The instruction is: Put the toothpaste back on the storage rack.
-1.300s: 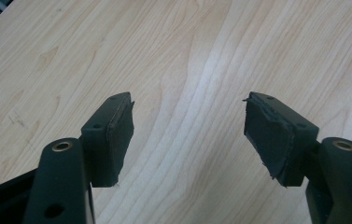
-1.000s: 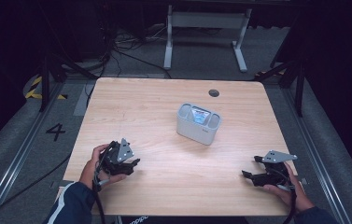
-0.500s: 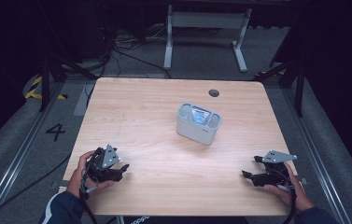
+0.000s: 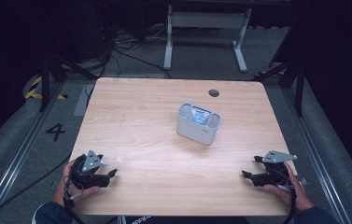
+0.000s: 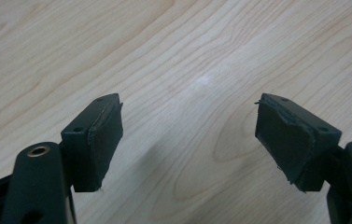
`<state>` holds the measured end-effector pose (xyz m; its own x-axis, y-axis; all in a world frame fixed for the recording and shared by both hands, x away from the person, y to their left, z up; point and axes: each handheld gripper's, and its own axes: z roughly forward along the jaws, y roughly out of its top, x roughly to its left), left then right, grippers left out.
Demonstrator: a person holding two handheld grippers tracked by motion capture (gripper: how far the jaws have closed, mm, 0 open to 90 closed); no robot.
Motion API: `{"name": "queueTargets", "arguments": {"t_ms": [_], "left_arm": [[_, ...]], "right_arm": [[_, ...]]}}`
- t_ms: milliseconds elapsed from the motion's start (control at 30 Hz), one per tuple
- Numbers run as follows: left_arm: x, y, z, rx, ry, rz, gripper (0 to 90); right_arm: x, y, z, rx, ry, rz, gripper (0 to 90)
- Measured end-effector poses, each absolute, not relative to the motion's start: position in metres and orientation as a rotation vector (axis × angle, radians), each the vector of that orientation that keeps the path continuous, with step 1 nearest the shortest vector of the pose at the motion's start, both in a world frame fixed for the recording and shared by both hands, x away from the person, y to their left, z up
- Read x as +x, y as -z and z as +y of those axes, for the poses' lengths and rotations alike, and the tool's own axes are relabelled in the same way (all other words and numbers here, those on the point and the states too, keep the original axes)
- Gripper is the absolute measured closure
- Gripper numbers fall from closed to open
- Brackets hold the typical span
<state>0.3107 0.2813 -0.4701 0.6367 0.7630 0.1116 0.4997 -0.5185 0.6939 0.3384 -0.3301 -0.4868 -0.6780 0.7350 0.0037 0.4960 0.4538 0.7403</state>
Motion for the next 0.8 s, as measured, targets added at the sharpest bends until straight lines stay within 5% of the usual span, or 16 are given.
{"name": "queueTargets", "arguments": {"t_ms": [200,800], "left_arm": [[0.306,0.481,0.3,2.138,-0.448,1.099,23.5],[0.302,0.481,0.307,2.149,-0.447,1.117,20.7]], "right_arm": [[0.338,0.487,-0.33,1.05,-1.061,2.391,16.9],[0.338,0.487,-0.331,1.049,-1.061,2.393,16.8]]}}
